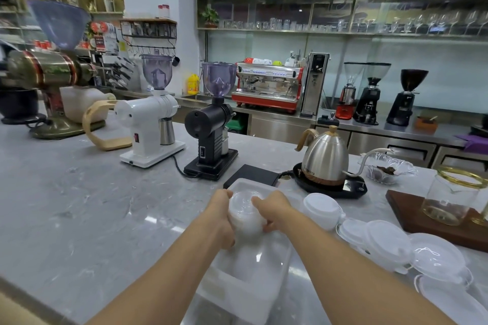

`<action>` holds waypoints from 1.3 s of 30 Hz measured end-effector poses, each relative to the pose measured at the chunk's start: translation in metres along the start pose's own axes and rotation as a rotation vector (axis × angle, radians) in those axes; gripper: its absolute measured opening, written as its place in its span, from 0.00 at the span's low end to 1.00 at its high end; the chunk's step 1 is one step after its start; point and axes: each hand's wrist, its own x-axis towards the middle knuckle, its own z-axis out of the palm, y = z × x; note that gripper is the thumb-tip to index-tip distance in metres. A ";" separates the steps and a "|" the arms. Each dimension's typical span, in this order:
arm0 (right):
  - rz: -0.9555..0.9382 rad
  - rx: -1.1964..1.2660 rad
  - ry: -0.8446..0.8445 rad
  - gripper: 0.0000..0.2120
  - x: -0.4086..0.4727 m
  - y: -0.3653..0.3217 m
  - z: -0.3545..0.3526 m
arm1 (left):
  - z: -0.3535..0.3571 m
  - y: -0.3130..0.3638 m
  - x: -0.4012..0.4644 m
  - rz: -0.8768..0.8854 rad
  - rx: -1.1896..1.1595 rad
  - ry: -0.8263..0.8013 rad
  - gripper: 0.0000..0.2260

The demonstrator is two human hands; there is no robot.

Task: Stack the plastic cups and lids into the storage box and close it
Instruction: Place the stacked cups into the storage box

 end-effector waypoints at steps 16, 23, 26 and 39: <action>-0.117 -0.227 0.135 0.20 0.006 0.008 0.006 | -0.001 0.003 -0.002 -0.098 -0.011 -0.057 0.28; -0.039 -0.132 0.118 0.27 -0.006 -0.007 -0.004 | -0.005 0.002 0.014 -0.109 -0.052 -0.057 0.18; 0.053 -0.042 0.050 0.29 -0.012 -0.011 -0.006 | -0.006 0.002 0.018 -0.116 -0.068 -0.081 0.20; 0.080 0.004 -0.122 0.18 -0.016 -0.012 -0.013 | -0.004 -0.002 0.028 -0.084 -0.120 -0.132 0.18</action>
